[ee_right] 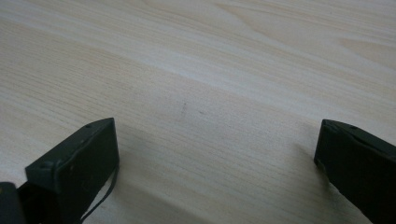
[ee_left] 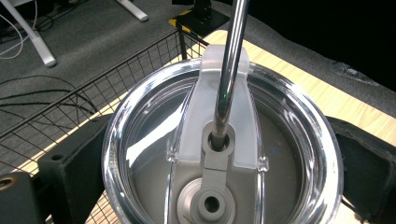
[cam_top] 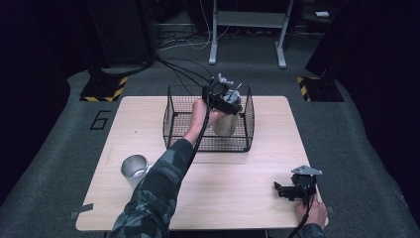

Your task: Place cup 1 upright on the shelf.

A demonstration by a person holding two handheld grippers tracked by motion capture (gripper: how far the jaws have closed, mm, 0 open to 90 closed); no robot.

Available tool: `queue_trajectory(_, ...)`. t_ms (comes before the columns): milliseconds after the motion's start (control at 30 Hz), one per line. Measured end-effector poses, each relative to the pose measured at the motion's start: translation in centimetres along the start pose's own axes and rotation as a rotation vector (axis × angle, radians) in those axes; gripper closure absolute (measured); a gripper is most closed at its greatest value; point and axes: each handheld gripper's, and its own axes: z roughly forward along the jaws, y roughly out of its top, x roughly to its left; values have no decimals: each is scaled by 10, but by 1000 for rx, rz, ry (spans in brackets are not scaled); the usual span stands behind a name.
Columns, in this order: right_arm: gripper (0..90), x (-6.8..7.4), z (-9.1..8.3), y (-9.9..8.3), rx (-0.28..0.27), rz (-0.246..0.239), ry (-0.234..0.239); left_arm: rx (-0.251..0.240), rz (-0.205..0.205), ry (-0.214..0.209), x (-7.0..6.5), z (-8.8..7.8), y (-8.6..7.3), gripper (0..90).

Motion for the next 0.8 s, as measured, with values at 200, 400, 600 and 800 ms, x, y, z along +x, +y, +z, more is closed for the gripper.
queue_trajectory(200,0,0,0,0,0,0,0,8,-15,1,1,7,-3,43)
queue_trajectory(400,0,0,0,0,0,0,0,13,-42,-7,-1,18,-6,43)
queue_trajectory(600,0,0,0,0,0,0,0,19,-51,-4,-3,25,-8,43)
queue_trajectory(800,0,0,0,0,0,0,0,40,-45,-6,-3,29,-9,43)
